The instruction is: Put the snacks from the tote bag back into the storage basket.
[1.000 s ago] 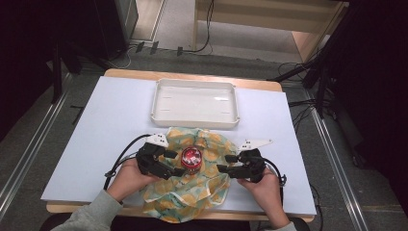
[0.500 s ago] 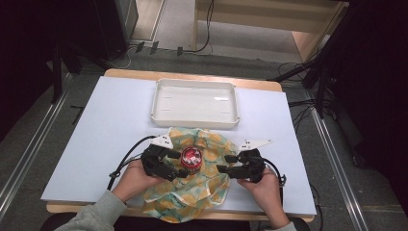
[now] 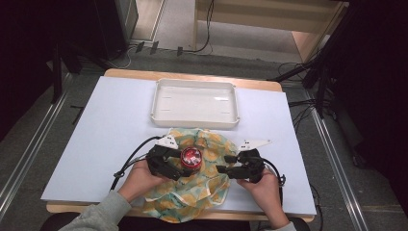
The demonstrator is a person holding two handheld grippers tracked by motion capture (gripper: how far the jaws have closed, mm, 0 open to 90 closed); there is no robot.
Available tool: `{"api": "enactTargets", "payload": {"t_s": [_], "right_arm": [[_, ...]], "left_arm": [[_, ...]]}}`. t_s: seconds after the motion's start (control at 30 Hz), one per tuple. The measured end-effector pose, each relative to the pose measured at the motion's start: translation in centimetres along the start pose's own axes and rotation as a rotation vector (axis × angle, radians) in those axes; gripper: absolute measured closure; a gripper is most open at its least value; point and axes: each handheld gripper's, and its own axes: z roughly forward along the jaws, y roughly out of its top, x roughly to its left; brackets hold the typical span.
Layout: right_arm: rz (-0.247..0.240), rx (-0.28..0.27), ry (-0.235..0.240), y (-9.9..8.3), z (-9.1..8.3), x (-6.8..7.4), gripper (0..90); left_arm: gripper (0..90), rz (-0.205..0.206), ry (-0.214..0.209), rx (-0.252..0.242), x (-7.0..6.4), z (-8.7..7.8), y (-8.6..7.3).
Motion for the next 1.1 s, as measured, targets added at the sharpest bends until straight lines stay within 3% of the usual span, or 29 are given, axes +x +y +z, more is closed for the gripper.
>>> {"api": "enactTargets", "payload": {"t_s": [1.1], "right_arm": [[-0.001,0.009,0.004,0.0,0.2,0.1,46.0]], "left_arm": [[17.4,0.029,0.058,-0.012,0.3,2.7,-0.4]]}}
